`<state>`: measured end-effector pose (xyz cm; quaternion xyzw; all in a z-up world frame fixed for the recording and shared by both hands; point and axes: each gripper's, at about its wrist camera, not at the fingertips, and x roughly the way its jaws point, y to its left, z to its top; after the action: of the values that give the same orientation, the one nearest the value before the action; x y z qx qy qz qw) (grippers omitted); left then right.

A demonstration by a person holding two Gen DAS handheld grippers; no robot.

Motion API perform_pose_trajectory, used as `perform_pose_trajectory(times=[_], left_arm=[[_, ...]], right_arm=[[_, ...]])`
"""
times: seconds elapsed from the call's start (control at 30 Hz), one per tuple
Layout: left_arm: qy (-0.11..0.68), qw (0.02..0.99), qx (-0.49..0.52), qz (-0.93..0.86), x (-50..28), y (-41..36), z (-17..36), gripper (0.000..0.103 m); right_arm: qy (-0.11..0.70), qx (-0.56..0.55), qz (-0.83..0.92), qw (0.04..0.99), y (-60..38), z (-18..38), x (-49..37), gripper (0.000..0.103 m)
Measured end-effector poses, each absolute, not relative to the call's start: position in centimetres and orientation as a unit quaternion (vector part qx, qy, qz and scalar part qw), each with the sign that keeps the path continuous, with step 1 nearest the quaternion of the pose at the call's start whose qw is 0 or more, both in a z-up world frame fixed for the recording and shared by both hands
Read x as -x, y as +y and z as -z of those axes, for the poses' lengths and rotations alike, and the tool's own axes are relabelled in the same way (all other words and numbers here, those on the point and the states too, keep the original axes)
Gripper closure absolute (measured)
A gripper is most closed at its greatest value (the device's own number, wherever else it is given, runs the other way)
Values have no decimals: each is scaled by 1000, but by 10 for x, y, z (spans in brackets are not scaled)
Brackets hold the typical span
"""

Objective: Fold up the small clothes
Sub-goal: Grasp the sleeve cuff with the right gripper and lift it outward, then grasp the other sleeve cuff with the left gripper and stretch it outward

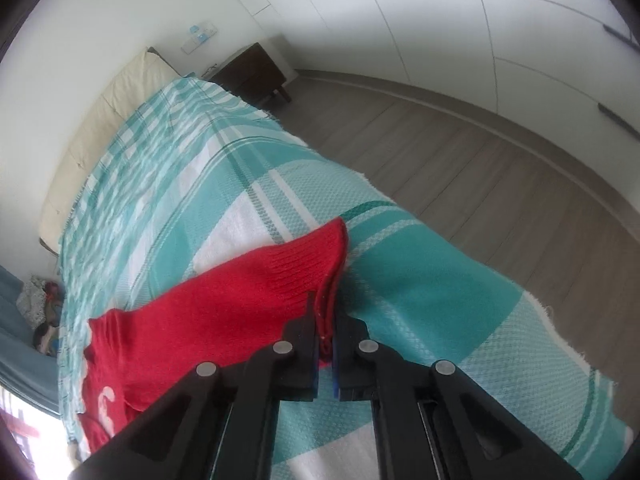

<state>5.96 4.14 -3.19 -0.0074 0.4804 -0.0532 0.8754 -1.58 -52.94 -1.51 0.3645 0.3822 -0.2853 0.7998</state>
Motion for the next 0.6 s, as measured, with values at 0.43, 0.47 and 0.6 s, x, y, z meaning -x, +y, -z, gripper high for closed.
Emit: perform_pose_trajectory(times=[0.43,0.47,0.6], left_arm=[[399,912,-72,61,-74,36,-26,18],[384,916,-89,72,-81,30,-37,15],[354,901,-204,147,-115,-22,-38,8]], right_arm=[[390,-357,339,778,-530,1,53,52],[381,-349,355,779,-530,-7,61,51],[332,-342,387,789,-528,-35,92,50]])
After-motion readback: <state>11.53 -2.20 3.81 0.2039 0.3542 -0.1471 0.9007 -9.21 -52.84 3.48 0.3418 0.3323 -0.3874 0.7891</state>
